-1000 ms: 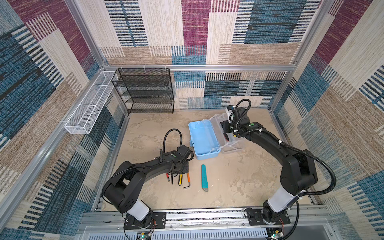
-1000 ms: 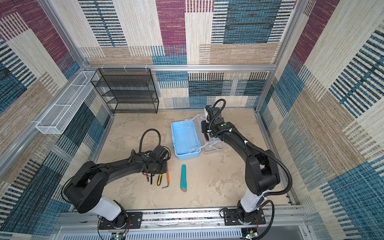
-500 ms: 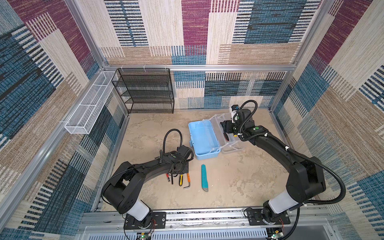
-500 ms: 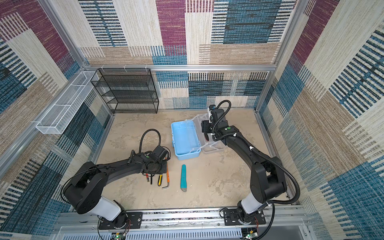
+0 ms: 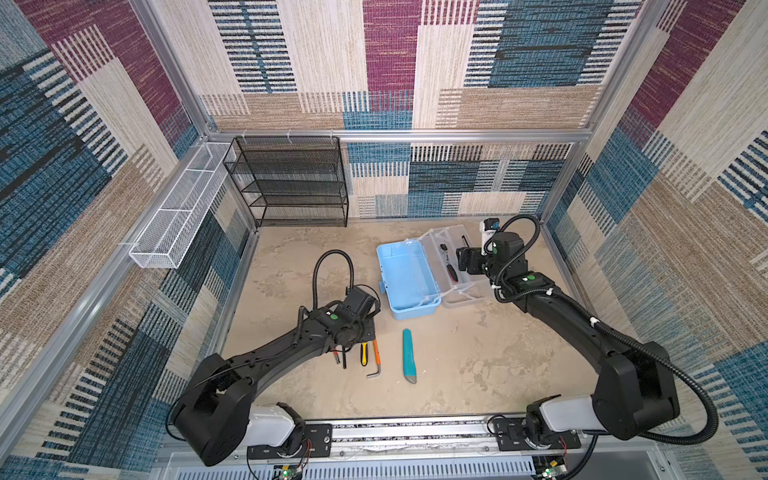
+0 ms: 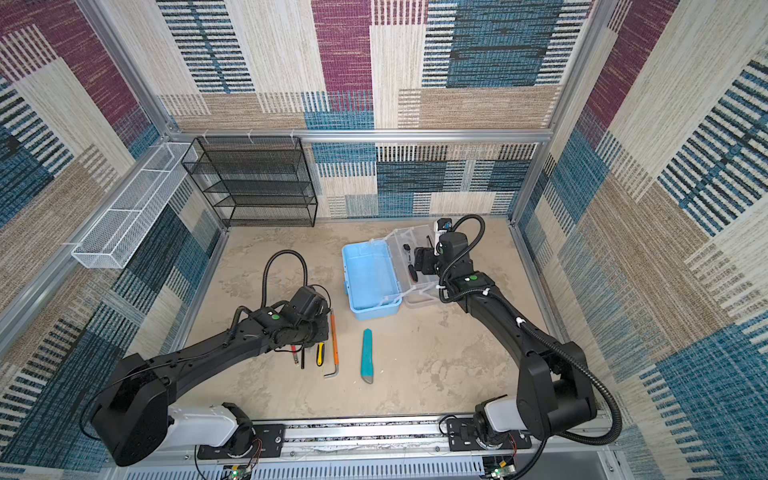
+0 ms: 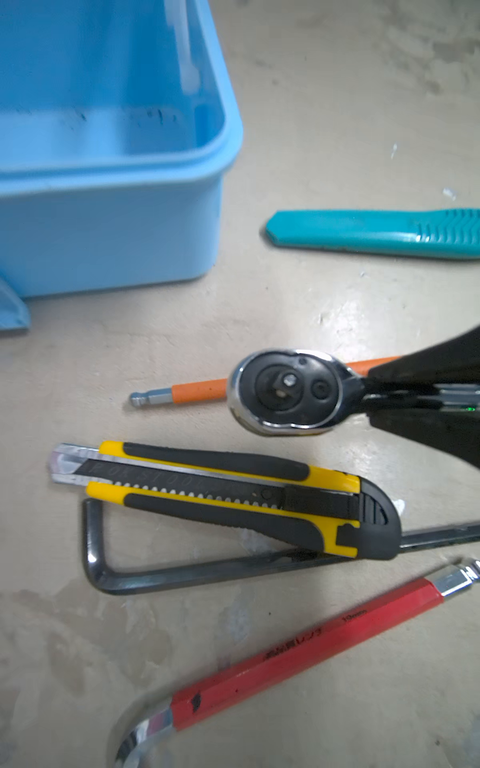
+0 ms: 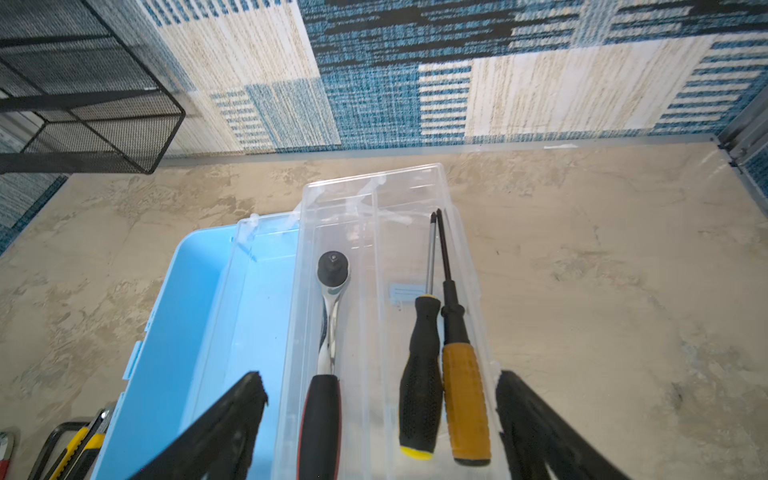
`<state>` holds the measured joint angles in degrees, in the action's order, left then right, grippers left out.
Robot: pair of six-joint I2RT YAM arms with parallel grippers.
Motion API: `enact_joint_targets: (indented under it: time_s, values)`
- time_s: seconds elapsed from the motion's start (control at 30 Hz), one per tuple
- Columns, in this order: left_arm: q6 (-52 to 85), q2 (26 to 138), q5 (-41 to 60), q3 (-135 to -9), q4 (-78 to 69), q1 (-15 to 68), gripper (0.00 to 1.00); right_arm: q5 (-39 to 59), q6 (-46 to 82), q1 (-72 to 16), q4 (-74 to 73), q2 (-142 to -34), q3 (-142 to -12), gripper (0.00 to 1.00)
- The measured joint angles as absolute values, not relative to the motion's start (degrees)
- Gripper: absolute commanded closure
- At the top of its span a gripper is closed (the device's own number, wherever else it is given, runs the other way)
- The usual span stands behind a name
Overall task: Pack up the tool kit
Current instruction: 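Close the left gripper on the yellow-handled ratchet head while right gripper opens and rises, then carry the yellow-handled ratchet into the clear tray beside the black ratchet, open left gripper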
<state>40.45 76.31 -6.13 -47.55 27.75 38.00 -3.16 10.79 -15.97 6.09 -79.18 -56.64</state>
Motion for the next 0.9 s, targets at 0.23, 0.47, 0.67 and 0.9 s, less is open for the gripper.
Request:
enact_joint_targets:
  time_s: [0.23,0.47,0.67,0.9]
  values:
    - [40.95,76.47,-6.98,-57.39,27.86,38.54,1.00,-2.04,13.43,-11.00,1.52,-75.11,-49.04,0.07]
    - [40.75,86.89,-5.21,-71.85,26.33,40.45,1.00,-0.40,13.63,-8.25,-1.39,-71.72,-43.94,0.04]
    - [40.80,99.88,-0.36,-87.05,22.63,41.78,1.00,0.51,13.91,-6.66,-3.16,-68.62,-40.88,0.03]
    - [43.48,113.78,4.71,-102.13,19.27,42.15,1.00,1.02,15.14,-6.33,-3.51,-67.26,-39.40,0.03]
